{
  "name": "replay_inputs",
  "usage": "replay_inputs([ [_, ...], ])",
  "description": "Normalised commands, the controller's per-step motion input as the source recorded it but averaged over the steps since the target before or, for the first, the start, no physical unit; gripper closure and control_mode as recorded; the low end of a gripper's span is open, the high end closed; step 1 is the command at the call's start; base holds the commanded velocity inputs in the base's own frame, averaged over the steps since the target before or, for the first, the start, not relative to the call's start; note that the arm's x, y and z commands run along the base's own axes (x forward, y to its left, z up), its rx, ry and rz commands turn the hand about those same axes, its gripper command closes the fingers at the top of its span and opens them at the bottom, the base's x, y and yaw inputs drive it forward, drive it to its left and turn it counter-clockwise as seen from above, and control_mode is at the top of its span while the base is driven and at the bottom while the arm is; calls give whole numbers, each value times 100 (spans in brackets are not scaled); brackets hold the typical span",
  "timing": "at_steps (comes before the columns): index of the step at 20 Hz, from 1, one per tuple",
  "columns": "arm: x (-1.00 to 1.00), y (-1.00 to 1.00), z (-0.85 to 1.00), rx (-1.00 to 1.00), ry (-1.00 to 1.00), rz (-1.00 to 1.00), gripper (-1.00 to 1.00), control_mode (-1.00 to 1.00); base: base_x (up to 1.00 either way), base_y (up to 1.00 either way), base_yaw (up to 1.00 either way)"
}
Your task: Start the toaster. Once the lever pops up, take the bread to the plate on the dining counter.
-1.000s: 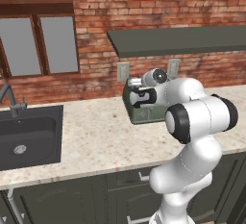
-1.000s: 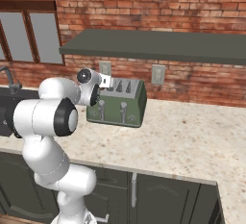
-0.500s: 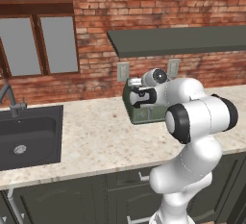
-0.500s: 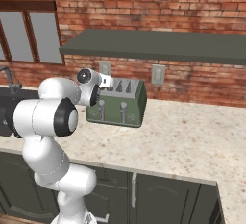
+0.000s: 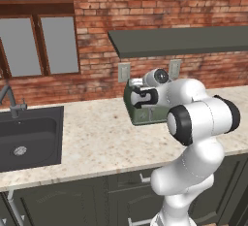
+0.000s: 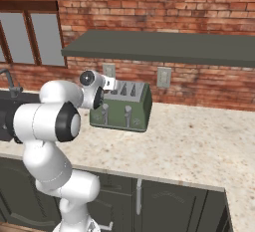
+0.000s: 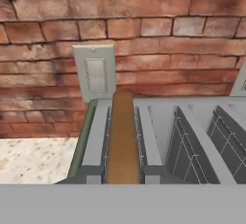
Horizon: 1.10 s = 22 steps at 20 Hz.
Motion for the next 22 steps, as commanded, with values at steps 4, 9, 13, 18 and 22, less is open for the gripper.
replay_inputs([
  [4, 0, 0, 29, 0, 0, 0, 100, -100, 0, 0, 0],
  [9, -3, 0, 26, 0, 0, 0, 100, -100, 0, 0, 0],
  [13, -14, 0, 31, 0, 0, 0, 100, -100, 0, 0, 0],
  [18, -24, 0, 28, -1, -1, 0, 100, -100, 0, 0, 0],
  [22, -30, 0, 19, -2, -1, 0, 100, -100, 0, 0, 0],
])
